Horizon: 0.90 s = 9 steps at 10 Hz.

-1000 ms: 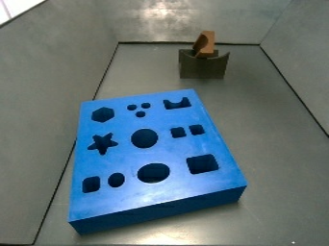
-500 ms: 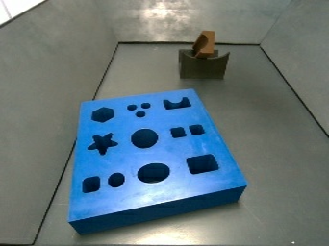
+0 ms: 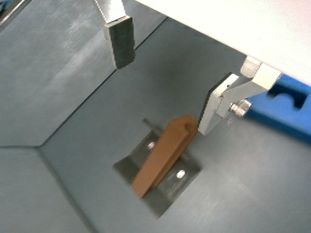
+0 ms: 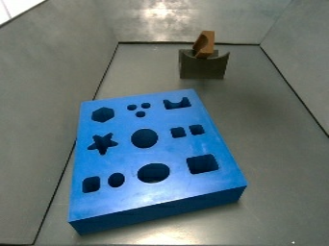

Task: Pick up the arch object. Move up. Place the arch object on the fixture. Regrasp the arch object. Rotate the arch object. Move to above the board. Insert the arch object.
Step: Regrasp the arch object.

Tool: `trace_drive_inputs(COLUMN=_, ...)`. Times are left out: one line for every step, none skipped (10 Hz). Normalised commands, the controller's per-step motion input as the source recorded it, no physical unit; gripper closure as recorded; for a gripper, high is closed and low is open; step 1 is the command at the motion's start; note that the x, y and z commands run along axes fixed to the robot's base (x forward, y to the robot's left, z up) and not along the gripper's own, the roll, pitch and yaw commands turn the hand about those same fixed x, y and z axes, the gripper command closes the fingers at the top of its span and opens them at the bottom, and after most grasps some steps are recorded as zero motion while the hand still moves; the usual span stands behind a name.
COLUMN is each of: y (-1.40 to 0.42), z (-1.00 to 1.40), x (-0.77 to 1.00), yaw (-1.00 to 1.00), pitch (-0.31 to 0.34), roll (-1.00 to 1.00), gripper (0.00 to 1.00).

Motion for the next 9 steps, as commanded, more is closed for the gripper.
trace_drive_inputs(y=-0.03, z=0.0, x=0.08, yaw=0.07, pitch=0.093, roll=1.0, gripper=0.0)
trace_drive_inputs(y=-0.04, z=0.0, x=0.09, yaw=0.08, pitch=0.116, roll=1.0, gripper=0.0)
trace_drive_inputs(y=-0.04, z=0.0, x=0.1, yaw=0.1, pitch=0.149, roll=1.0, gripper=0.0)
trace_drive_inputs(y=-0.05, z=0.0, x=0.1, yaw=0.11, pitch=0.163, roll=1.0, gripper=0.0)
trace_drive_inputs(y=-0.05, z=-0.01, x=0.1, yaw=0.15, pitch=0.196, roll=1.0, gripper=0.0)
trace_drive_inputs(y=-0.05, z=-0.01, x=0.1, yaw=0.18, pitch=0.201, roll=0.89, gripper=0.0)
trace_drive_inputs(y=-0.05, z=-0.01, x=0.11, yaw=0.2, pitch=0.182, roll=0.69, gripper=0.0)
trace_drive_inputs(y=-0.05, z=-0.01, x=0.11, yaw=0.21, pitch=0.158, roll=0.51, gripper=0.0)
trace_drive_inputs(y=-0.04, z=0.0, x=0.1, yaw=0.23, pitch=0.12, roll=0.3, gripper=0.0)
